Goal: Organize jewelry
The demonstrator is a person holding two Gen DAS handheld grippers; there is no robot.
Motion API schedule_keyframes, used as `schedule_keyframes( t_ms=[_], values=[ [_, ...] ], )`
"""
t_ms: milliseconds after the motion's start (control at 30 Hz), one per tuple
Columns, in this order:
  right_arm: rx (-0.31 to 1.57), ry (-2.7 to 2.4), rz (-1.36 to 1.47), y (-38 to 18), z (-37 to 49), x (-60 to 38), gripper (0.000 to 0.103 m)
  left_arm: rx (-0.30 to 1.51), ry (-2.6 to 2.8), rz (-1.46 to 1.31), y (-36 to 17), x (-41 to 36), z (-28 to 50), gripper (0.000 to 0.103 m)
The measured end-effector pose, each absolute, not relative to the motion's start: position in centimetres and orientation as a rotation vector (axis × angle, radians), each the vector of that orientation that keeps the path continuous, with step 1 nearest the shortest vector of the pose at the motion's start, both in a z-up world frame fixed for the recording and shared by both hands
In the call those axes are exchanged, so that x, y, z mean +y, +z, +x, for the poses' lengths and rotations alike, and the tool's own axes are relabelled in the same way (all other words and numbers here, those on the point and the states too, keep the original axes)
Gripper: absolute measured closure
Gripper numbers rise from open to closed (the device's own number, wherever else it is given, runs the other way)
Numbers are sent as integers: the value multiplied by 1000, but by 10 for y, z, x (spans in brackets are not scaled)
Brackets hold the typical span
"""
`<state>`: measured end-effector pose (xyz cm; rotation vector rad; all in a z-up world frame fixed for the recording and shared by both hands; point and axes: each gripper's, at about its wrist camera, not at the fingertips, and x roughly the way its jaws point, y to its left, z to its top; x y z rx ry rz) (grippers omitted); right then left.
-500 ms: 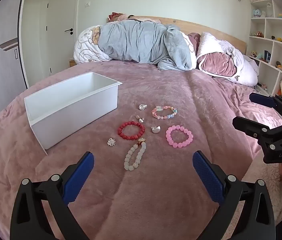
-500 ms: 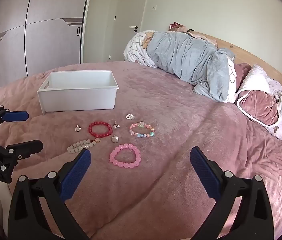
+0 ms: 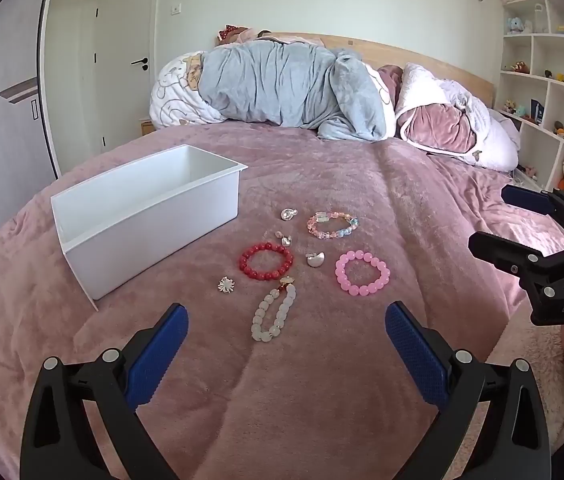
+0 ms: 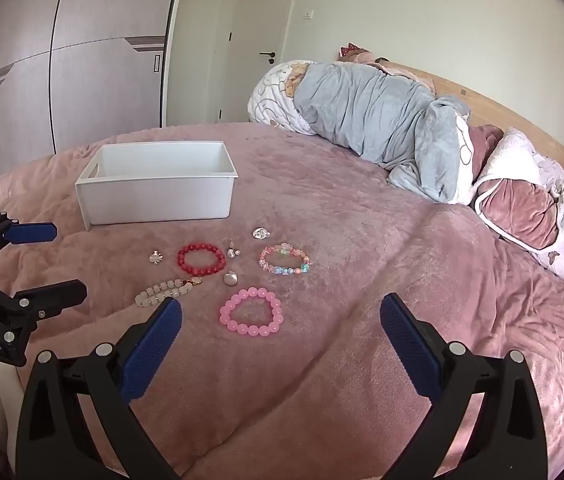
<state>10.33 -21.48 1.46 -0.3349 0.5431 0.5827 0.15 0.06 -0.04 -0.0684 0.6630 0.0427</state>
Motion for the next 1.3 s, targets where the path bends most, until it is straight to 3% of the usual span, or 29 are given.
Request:
schedule_keyframes(
  t_ms=[1300],
  values=[
    [543,584,-331,15,103,-221,5,666,48,-63,-4,5,2,3]
  ],
)
